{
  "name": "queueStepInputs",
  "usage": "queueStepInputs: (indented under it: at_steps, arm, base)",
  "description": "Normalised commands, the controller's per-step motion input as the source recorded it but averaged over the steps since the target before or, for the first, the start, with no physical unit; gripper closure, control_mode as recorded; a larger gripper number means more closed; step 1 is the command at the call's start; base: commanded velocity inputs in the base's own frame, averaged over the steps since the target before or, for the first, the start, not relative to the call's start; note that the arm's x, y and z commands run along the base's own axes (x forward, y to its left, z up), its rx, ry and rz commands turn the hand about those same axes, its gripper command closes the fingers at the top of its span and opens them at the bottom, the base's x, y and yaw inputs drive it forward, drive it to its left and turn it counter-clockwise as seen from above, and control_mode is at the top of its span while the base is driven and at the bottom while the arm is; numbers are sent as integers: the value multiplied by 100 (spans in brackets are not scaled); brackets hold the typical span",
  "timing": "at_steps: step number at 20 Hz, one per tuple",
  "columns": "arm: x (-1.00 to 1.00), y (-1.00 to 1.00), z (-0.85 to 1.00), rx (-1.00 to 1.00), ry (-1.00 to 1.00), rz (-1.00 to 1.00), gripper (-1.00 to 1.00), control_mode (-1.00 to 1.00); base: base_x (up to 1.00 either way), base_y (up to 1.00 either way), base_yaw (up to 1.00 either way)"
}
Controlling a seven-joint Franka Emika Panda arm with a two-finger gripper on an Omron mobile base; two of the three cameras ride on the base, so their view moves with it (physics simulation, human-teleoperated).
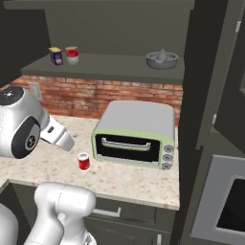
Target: Pick the cans from the counter and place them in their designated side in the cabinet.
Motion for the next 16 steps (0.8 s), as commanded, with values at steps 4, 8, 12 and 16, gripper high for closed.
queueStepInputs:
  at_steps: [4, 8, 12, 16]
  arm:
    - [13, 0, -5, 0, 0, 0, -100, -100]
    - [12, 0, -8, 0, 0, 0, -100, -100]
    - [3, 0, -12, 0, 0, 0, -100, -100]
    - [4, 0, -17, 0, 0, 0, -100, -100]
  base:
    - [0, 0, 0]
    - [0, 0, 0]
    - [0, 0, 0]
    - [0, 0, 0]
